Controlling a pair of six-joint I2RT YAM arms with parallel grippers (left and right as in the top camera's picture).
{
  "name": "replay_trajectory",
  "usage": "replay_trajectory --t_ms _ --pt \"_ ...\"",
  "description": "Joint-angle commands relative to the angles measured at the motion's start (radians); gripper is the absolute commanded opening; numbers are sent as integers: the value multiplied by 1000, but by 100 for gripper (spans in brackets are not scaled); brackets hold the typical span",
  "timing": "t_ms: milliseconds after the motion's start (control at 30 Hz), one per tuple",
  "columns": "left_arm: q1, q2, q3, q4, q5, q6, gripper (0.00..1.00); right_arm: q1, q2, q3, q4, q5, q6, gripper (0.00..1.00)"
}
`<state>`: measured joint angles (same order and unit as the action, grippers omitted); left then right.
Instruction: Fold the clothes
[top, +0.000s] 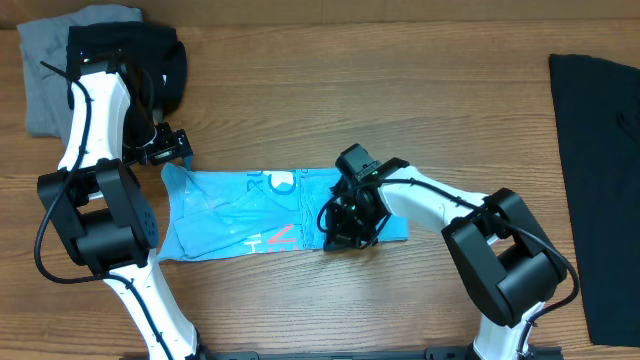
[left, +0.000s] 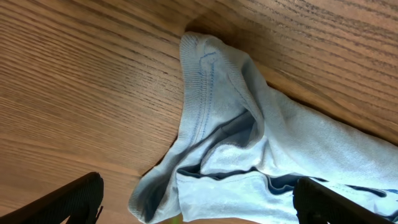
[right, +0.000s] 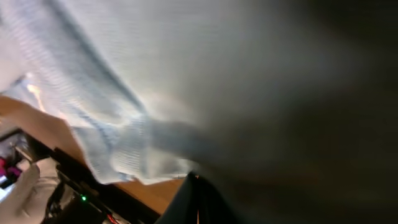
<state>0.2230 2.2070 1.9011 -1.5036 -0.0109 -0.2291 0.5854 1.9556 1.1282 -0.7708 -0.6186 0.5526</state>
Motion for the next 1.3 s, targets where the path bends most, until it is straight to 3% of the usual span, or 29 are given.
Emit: replay_trajectory --t_ms 0,67,167,200,267,300,333,467,733,1100,1267 --pt "-1 -13 18 -3 12 24 100 -31 -45 56 -47 87 16 4" --pt "-1 -13 18 -3 12 26 100 -37 -90 98 -98 166 16 5" --pt "-1 -13 18 2 18 49 100 -37 -146 170 -173 282 16 17" --pt "-1 -13 16 11 33 79 100 -39 -165 200 -204 331 16 31" --pt "0 -13 7 35 52 132 100 -44 -199 253 -259 423 16 78" --pt "2 -13 -1 50 53 147 100 -50 -211 272 -280 458 16 95" --pt "6 -13 -14 69 53 158 100 -56 -222 289 -302 495 12 100" --pt "31 -10 -69 113 105 212 100 -84 -244 323 -365 595 -29 100" --pt "126 -10 -206 138 441 456 100 -161 -244 322 -424 618 -37 100" --pt "146 -10 -418 323 362 450 100 -165 -244 322 -406 618 -56 100" --pt "141 -10 -483 358 405 450 100 -165 -244 322 -402 618 -56 100"
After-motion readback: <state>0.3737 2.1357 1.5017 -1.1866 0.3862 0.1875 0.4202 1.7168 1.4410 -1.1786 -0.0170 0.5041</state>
